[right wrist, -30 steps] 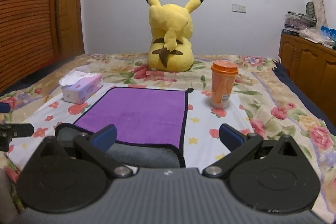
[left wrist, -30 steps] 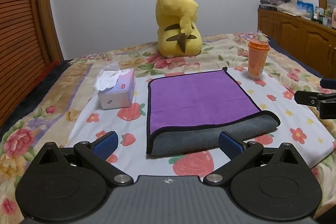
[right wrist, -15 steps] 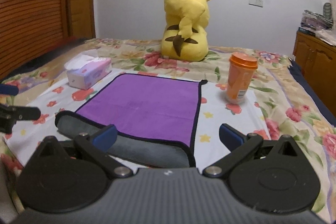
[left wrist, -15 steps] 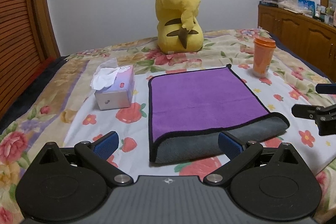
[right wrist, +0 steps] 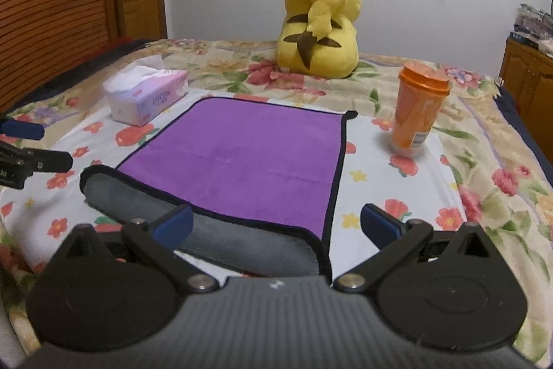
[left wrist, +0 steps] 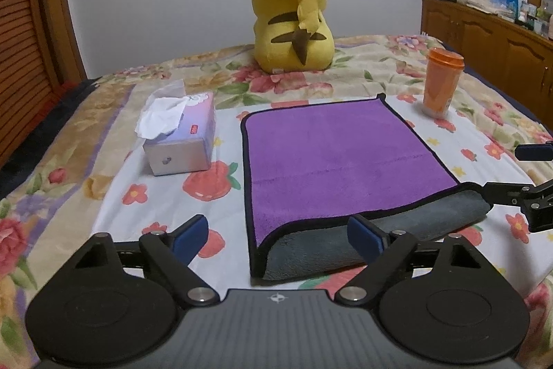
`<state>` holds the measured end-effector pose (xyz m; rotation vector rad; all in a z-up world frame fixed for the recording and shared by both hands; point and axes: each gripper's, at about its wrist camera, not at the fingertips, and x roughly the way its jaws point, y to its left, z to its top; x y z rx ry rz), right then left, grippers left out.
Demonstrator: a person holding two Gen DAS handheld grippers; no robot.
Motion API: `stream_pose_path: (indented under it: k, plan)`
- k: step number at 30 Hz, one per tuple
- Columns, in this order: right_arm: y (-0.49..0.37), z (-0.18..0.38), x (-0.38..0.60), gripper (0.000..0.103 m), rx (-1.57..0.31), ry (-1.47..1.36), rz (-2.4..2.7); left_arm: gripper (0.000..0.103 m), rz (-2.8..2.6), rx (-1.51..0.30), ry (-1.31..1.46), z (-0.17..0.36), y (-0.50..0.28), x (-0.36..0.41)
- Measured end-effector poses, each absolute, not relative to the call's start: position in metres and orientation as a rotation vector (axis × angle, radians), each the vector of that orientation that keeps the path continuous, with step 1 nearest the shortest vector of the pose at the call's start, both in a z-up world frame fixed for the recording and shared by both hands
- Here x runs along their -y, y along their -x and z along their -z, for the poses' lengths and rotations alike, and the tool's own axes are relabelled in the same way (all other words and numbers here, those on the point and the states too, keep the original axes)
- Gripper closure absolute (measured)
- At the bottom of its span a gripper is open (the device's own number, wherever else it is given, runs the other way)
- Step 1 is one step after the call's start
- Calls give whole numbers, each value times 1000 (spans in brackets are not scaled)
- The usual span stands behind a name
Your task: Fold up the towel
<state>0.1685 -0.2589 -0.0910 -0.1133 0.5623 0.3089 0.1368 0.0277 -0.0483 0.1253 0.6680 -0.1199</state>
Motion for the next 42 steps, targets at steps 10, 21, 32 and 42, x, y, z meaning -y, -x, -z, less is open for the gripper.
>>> stream_pose_path:
  k: [10,21,32,42]
  plan:
    - [-187,102,262,15,-636,96,-331,24,160,-738,-81,63,-163,-39]
    - [-201,115,264,16,-714,88,-338,48,183,-828,-87,88,-181,-43]
    - [-212,125,269,21,-783,47,-351,53,166,-859,-45,98,-188,-51]
    - [-216,129,272,31,-828,6,-372,62,177,-885,-51,105,-189,-50]
